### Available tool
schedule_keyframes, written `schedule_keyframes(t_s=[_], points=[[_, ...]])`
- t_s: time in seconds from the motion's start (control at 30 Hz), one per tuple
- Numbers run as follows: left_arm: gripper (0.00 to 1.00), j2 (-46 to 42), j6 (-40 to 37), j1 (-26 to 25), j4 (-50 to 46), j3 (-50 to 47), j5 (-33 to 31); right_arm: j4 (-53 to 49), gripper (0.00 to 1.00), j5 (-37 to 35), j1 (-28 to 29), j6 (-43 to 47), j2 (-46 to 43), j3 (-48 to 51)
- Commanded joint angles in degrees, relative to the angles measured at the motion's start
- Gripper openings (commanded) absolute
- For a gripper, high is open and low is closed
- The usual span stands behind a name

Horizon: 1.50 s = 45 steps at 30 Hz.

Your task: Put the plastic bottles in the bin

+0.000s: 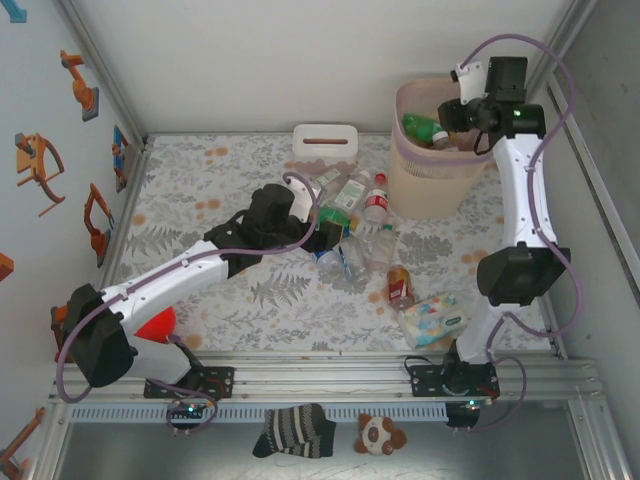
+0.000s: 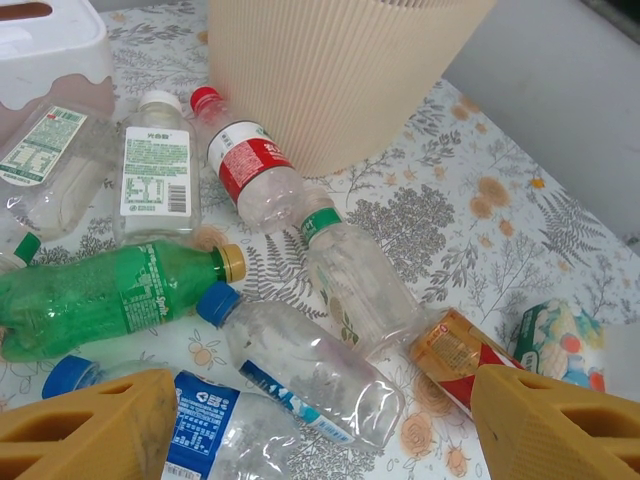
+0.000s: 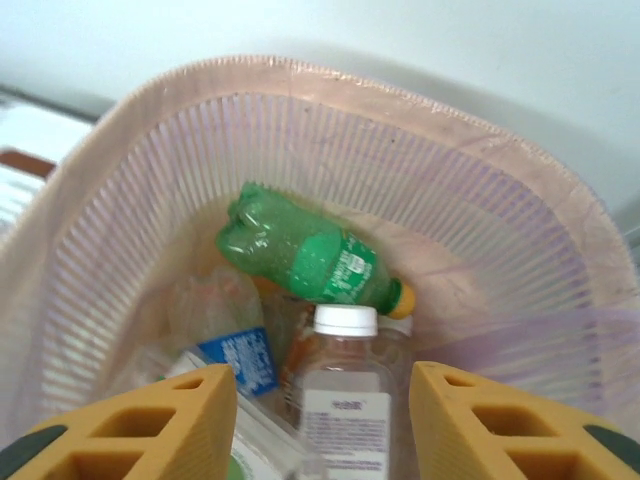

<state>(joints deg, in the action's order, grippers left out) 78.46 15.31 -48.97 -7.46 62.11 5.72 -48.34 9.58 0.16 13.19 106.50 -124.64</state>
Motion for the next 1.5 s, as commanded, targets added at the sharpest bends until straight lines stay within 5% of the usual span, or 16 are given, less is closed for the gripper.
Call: schedule_keyframes(t_s=[0.0, 0.33, 0.97, 1.27, 1.47], points=[[0.77, -2.25, 1.12, 0.35, 0.89, -0.96, -0.47, 1.24, 0.43, 2.16, -0.16, -11.21, 2.64, -3.61], [0.77, -2.57, 0.86, 0.29, -0.43, -1.37, -2.57, -3.43, 0.36, 3.60, -0.16, -23.27, 0.64, -2.98], [0.77, -3.37, 2.26, 0.34, 1.08, -3.74, -4.29, -9.40, 0.37, -2.09, 4.37, -30.50, -28.66, 30.18], [0.77, -2.02, 1.85, 0.36, 0.76, -2.85, -4.18, -10.75, 0.45, 0.61, 8.99, -37.38, -34.39, 50.45], [0.77, -0.41, 1.56, 0.36, -0.11, -1.29, -3.21, -6.91, 0.60, 1.35, 14.09, -41.79, -35.91, 61.62]])
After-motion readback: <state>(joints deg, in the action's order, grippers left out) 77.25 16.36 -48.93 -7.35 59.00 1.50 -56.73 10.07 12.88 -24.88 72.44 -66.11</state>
